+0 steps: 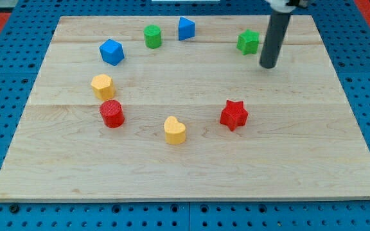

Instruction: Move green star to the right of the blue triangle

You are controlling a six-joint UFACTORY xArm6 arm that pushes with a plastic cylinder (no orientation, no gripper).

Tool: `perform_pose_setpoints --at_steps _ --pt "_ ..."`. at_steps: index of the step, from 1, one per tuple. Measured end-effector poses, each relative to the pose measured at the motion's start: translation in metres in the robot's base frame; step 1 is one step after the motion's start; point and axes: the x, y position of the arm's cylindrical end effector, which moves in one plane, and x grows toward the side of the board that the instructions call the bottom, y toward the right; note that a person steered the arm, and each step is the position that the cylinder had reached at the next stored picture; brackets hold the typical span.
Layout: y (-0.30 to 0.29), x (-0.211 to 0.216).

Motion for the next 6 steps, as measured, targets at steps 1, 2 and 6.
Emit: perform_pose_setpoints --at_steps 1,2,6 --pt "-0.017 -0.037" --pt "-0.055 -0.064" --pt "-0.095 -0.115"
